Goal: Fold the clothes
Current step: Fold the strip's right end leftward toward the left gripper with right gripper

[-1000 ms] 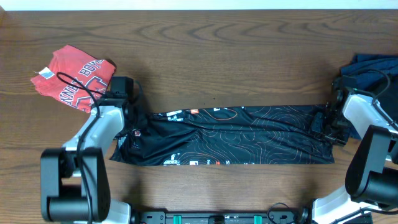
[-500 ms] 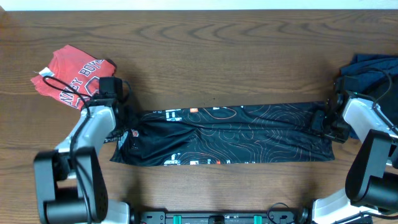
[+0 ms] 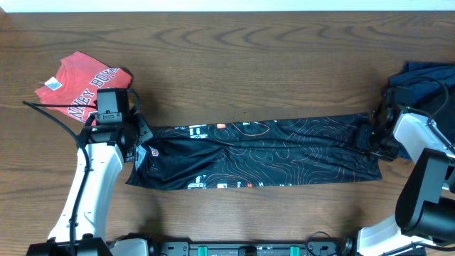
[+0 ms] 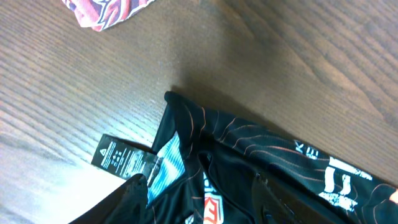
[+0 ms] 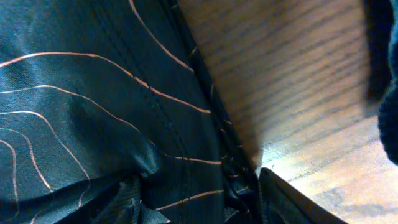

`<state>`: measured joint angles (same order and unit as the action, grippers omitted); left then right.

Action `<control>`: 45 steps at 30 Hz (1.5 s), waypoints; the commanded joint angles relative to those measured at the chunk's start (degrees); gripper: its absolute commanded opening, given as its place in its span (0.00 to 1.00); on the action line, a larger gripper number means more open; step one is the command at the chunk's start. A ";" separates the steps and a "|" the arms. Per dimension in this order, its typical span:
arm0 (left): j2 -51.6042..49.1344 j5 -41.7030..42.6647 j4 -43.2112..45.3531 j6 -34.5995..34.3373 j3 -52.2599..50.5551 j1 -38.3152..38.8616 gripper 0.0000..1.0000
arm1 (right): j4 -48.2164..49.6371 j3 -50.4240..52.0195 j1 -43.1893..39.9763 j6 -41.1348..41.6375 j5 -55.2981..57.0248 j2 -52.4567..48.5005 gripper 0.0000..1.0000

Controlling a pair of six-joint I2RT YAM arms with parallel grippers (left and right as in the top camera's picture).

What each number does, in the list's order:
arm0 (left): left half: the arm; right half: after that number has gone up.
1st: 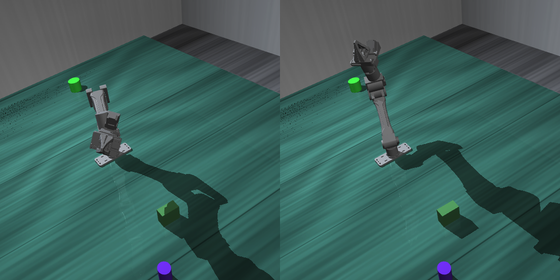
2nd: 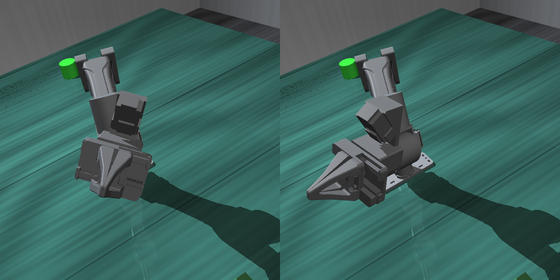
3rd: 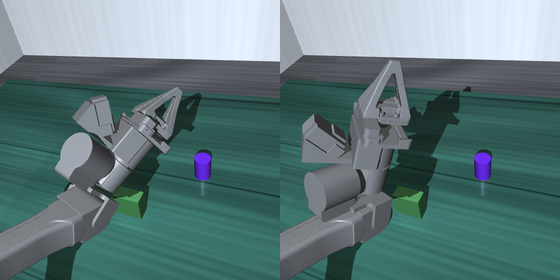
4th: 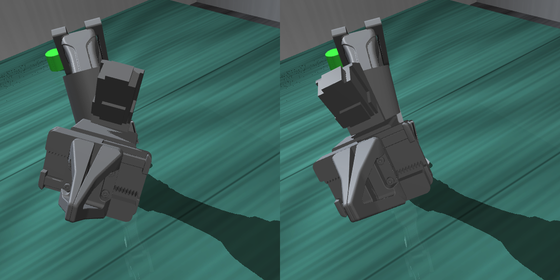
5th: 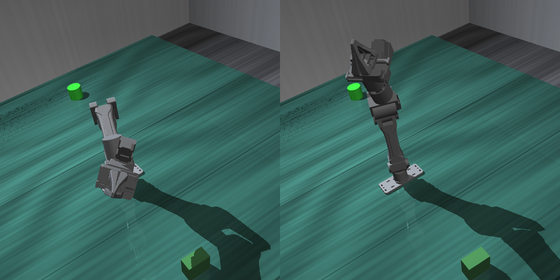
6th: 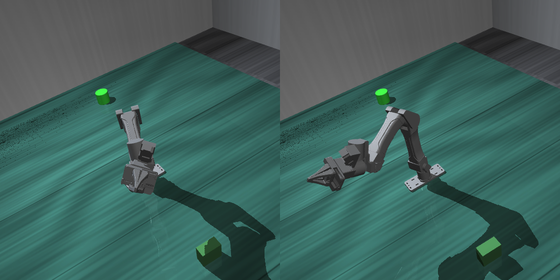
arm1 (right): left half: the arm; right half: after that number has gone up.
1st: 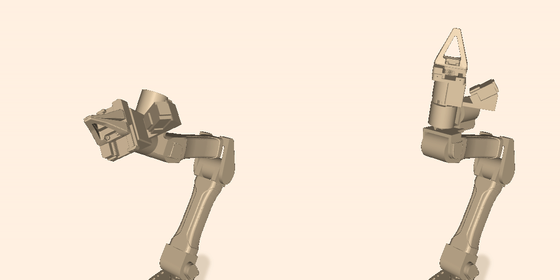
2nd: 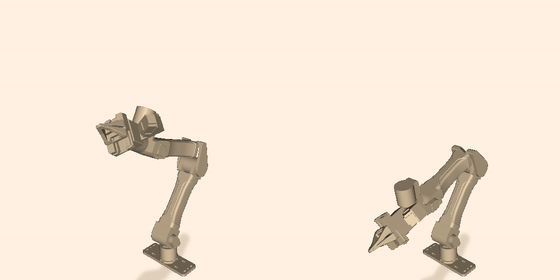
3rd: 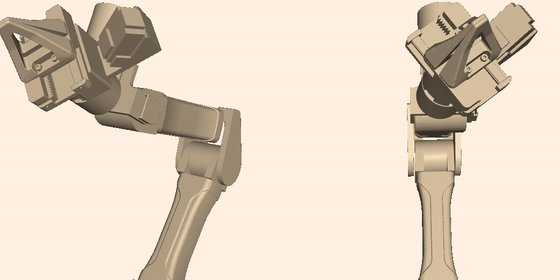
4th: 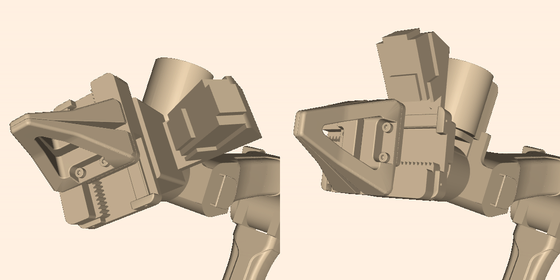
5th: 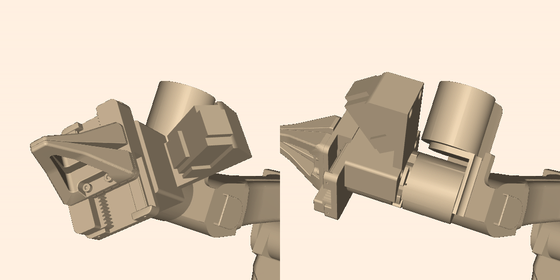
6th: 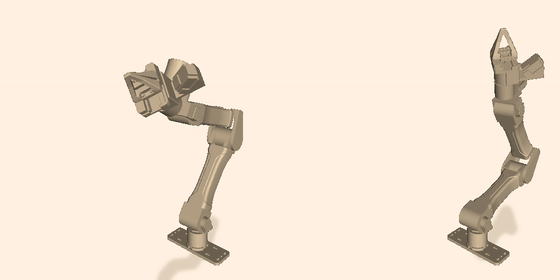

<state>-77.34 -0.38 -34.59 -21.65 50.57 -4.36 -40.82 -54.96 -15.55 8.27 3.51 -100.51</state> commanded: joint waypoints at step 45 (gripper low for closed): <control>0.46 -0.07 -4.46 -0.09 0.07 -0.13 0.56 | -13.40 -14.25 3.72 0.79 1.01 3.26 0.01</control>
<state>-77.36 -0.34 -38.68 -21.65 50.57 -4.36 -52.99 -66.08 -14.68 8.19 2.90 -100.38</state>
